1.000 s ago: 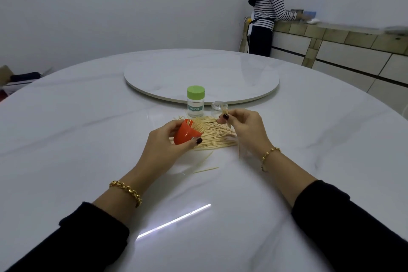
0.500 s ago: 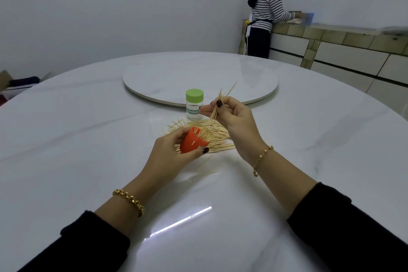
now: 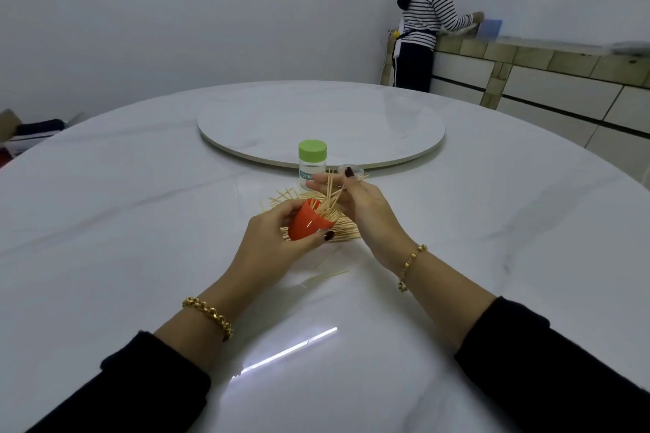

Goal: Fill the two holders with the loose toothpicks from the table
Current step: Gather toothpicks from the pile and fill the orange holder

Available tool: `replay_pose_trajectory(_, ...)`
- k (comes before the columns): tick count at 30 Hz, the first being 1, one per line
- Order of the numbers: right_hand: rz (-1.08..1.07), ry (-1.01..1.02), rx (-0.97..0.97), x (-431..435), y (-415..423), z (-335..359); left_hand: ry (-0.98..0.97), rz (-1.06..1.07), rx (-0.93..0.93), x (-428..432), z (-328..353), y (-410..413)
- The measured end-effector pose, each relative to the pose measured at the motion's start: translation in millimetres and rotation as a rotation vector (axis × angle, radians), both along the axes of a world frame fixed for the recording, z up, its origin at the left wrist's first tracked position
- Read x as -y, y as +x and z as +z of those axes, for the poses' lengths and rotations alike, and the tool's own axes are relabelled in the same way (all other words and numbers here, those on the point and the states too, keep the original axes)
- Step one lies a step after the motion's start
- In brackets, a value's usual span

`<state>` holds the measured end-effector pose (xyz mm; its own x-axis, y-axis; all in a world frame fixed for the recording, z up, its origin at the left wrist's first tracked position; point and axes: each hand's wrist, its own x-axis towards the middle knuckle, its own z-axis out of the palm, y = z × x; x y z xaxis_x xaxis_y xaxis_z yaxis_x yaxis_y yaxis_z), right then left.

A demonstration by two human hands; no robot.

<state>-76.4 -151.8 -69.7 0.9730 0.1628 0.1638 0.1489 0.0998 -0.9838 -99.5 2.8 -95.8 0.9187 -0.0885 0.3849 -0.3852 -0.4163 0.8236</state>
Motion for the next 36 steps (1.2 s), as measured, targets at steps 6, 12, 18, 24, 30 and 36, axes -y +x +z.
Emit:
replay_pose_trajectory(6,-0.027,-0.198,0.011,-0.4,-3.7,-2.4,0.006,-0.013,0.006,1.0,1.5,-1.6)
replay_pose_trajectory(12,-0.029,-0.143,0.027,-2.4,-4.9,-2.9,0.019,-0.020,0.004,0.8,1.4,-2.3)
replay_pose_trajectory(18,-0.112,-0.015,0.124,-0.6,-4.7,2.0,0.015,-0.051,-0.011,2.5,3.9,-5.3)
replay_pose_trajectory(24,-0.111,-0.050,0.188,-2.1,-4.4,-1.3,0.008,-0.072,-0.004,3.6,7.5,-9.9)
replay_pose_trajectory(30,-0.162,-0.040,0.233,-3.7,-4.2,-2.6,0.001,-0.024,-0.007,0.0,3.7,-3.3)
replay_pose_trajectory(36,-0.234,-0.416,0.584,-1.4,-11.6,-12.8,-0.062,0.041,-0.002,-2.0,5.2,-2.4)
